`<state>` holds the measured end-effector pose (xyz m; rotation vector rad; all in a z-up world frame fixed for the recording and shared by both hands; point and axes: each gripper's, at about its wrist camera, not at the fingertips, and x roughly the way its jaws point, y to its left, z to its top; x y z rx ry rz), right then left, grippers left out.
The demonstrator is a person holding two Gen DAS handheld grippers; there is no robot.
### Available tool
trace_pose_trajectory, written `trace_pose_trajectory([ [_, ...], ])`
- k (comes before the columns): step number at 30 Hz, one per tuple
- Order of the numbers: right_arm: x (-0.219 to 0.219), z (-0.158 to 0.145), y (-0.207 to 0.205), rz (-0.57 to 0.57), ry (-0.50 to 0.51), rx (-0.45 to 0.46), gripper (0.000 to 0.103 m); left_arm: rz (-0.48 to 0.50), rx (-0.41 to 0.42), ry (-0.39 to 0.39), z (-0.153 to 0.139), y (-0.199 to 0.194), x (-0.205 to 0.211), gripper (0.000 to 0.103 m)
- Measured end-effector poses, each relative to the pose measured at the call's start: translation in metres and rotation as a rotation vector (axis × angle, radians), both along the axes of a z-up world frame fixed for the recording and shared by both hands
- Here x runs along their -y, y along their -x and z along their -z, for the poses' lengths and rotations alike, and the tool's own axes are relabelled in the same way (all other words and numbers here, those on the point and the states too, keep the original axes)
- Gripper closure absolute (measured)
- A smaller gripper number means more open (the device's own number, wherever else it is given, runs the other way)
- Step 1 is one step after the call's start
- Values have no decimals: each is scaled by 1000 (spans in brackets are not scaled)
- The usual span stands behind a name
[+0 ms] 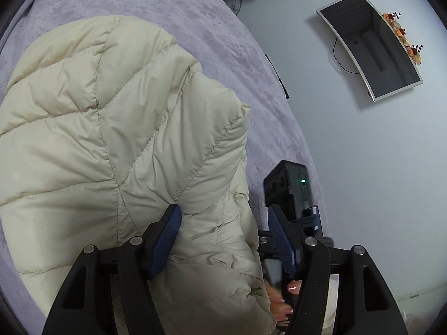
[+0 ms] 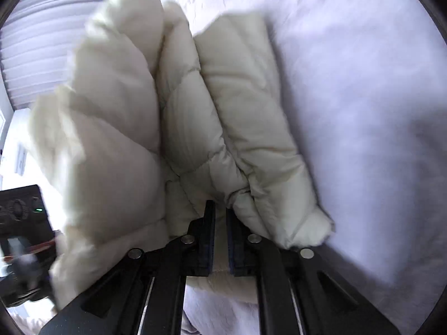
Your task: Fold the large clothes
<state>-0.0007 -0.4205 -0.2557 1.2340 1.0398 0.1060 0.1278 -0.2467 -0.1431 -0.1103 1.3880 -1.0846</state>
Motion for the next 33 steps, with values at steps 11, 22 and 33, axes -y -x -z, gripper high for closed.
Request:
trace_pose_trajectory([
  [11, 93, -87, 21, 71, 103, 134, 20, 46, 90, -35, 1, 13, 10, 38],
  [22, 18, -130, -57, -307, 263, 54, 92, 59, 172, -90, -2, 31, 20, 38],
  [33, 39, -77, -35, -252, 305, -45, 93, -104, 308, -119, -54, -10, -47, 38],
])
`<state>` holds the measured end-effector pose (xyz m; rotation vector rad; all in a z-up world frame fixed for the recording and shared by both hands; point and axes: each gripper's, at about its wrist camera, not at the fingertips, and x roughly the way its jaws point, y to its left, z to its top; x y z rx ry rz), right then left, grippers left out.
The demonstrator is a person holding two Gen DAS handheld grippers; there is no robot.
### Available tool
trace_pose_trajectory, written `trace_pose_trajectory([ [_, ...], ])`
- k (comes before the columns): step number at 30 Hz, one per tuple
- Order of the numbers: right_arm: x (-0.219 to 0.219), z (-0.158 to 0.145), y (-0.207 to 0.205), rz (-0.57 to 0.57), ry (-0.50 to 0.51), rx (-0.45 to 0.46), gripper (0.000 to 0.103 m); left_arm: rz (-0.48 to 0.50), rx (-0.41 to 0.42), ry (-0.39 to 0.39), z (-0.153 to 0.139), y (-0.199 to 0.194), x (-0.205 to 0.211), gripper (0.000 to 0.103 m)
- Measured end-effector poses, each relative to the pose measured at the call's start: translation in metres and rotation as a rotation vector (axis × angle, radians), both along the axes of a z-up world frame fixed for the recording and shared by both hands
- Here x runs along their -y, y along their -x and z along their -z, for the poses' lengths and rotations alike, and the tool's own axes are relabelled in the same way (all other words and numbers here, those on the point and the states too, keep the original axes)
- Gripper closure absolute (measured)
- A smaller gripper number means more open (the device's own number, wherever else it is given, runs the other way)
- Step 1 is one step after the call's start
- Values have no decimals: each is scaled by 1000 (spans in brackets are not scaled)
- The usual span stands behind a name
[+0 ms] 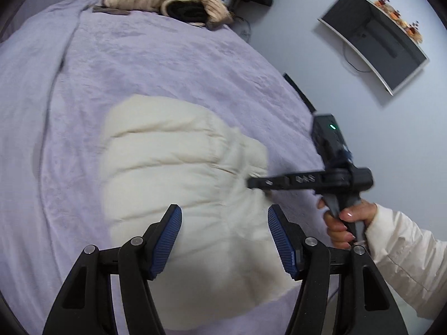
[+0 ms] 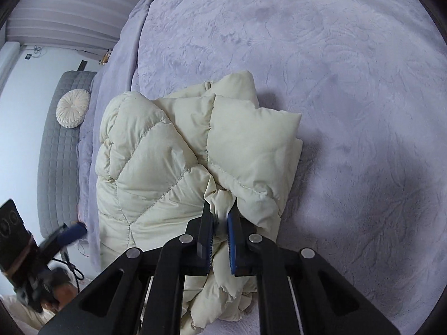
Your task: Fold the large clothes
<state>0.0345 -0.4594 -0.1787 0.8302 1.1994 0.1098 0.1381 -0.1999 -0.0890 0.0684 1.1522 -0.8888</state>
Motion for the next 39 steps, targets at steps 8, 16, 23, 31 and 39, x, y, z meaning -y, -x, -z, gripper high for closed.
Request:
trace_pose_trajectory([
  [8, 7, 39, 2, 34, -43, -8, 95, -149, -115, -74, 78, -44, -30, 38],
  [16, 8, 45, 7, 60, -44, -19, 95, -156, -104, -113, 94, -38, -17, 34],
  [23, 3, 29, 6, 65, -17, -46, 94, -160, -95, -133, 94, -42, -12, 34],
  [31, -1, 10, 6, 89, 21, -83, 90, -158, -82, -152, 92, -40, -11, 34],
  [39, -3, -37, 19, 122, 107, -65, 0, -169, -86, -157, 91, -40, -13, 34],
])
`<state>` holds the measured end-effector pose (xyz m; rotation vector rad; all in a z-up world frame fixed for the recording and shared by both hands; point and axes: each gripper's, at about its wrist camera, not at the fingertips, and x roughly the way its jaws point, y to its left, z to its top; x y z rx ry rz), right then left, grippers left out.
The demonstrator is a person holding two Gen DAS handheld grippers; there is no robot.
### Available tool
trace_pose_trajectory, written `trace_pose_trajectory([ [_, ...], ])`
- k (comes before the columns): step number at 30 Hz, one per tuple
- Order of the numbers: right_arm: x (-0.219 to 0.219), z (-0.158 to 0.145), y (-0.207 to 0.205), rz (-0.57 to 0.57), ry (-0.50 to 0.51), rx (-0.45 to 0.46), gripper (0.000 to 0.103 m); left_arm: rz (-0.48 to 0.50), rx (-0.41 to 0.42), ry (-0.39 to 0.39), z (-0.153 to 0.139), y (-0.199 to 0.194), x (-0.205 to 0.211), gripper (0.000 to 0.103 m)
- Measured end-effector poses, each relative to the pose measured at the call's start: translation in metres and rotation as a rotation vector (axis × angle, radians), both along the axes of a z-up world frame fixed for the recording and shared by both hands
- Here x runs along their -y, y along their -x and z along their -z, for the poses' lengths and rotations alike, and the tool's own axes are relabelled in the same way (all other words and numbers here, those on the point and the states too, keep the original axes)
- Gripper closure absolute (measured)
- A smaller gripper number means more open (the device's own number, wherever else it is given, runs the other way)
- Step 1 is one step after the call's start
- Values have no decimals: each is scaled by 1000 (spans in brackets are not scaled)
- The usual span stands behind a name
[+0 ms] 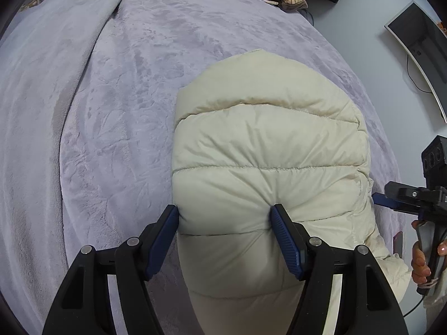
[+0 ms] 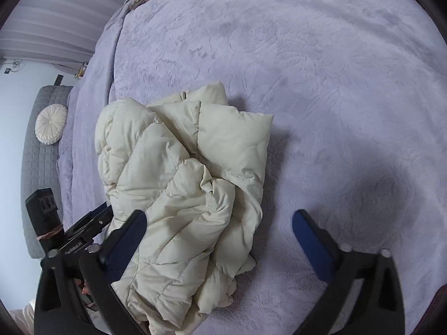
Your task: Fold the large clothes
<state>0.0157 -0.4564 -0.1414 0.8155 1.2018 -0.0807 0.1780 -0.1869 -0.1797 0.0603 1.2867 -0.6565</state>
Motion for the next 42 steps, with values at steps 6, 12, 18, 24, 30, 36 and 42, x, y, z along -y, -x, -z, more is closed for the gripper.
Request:
trace_pose_trajectory([
  [6, -8, -24, 9, 8, -7, -17, 0, -7, 0, -5, -1, 1, 0, 34],
  [12, -41, 10, -11, -78, -10, -146, 0, -3, 16, -17, -2, 3, 1, 34],
  [18, -32, 57, -30, -47, -42, -155, 0, -9, 6, -21, -1, 0, 0, 31],
  [24, -31, 65, -35, -65, -67, -128, 0, -11, 10, -29, -1, 1, -1, 31],
  [30, -35, 82, -52, -82, -189, -46, 0, -14, 12, -43, 3, -1, -2, 31],
  [36, -29, 99, -52, -79, -248, -13, 1, -5, -5, -40, 3, -6, -5, 31],
  [42, -41, 96, -42, -84, -237, 1, 8, -26, -61, 48, -14, -24, -27, 31],
])
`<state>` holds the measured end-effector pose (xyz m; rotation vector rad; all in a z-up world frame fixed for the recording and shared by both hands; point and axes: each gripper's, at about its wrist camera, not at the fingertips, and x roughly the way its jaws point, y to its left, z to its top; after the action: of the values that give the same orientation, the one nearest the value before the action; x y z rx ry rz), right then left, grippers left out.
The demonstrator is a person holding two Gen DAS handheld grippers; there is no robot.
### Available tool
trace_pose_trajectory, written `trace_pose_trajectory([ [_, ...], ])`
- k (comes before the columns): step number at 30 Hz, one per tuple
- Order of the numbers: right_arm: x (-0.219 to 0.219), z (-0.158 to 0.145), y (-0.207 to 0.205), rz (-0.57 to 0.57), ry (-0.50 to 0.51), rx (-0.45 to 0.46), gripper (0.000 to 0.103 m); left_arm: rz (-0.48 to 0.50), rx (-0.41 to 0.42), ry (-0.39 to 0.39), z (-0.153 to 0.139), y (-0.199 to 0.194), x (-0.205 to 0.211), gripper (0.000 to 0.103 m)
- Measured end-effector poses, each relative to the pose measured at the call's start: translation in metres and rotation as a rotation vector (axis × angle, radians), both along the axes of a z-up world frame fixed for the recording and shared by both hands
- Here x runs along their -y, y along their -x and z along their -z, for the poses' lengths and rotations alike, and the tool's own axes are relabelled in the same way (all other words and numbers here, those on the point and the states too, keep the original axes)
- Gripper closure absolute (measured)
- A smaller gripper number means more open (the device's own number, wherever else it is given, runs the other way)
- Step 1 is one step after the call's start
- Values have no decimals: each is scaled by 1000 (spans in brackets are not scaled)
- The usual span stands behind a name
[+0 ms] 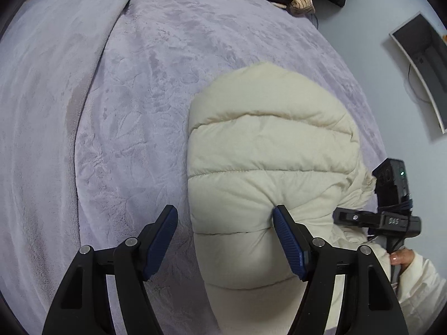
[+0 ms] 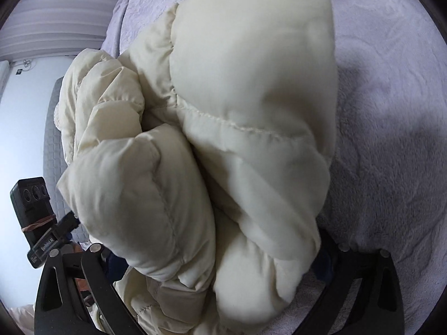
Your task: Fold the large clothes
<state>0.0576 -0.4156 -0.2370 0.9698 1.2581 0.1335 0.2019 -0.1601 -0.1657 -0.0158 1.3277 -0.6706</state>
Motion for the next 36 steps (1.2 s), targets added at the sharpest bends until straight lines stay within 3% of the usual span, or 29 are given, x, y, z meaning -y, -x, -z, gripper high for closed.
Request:
trace_pose_trajectory([
  [2, 1, -1, 4, -1, -27, 19, 16, -7, -33, 47, -5, -9, -15, 31],
  [7, -3, 0, 5, 1, -36, 24, 16, 35, -155, 82, 16, -22, -30, 31],
  [10, -2, 1, 7, 0, -45, 31, 16, 62, -287, 169, 40, -24, -20, 31],
  [12, 10, 9, 13, -1, -54, 37, 16, 85, -322, 219, 49, -21, -9, 31],
  [14, 6, 9, 8, -1, -58, 42, 16, 97, -320, 216, 55, -21, 5, 17],
  [16, 7, 11, 5, 0, -68, 51, 16, 112, -310, 211, 60, -19, 17, 12],
  [18, 7, 13, 3, 4, -83, 56, 16, 112, -301, 200, 63, -15, 24, 11],
  [20, 5, 14, 2, 11, -100, 59, 24, 99, -285, 179, 63, -12, 27, 11],
  [22, 6, 13, 3, 32, -120, 70, 46, 85, -259, 166, 58, -9, 29, 22],
  [23, 7, 10, 5, 41, -120, 79, 51, 86, -243, 164, 53, -7, 28, 30],
  [25, 9, 3, 9, 50, -122, 96, 64, 100, -215, 170, 40, -5, 27, 37],
  [30, 6, -16, 18, 30, -137, 118, 65, 126, -152, 175, 1, 6, 23, 38],
  [36, -4, -43, 31, -5, -153, 151, 65, 82, -136, 182, -35, 29, -4, 38],
])
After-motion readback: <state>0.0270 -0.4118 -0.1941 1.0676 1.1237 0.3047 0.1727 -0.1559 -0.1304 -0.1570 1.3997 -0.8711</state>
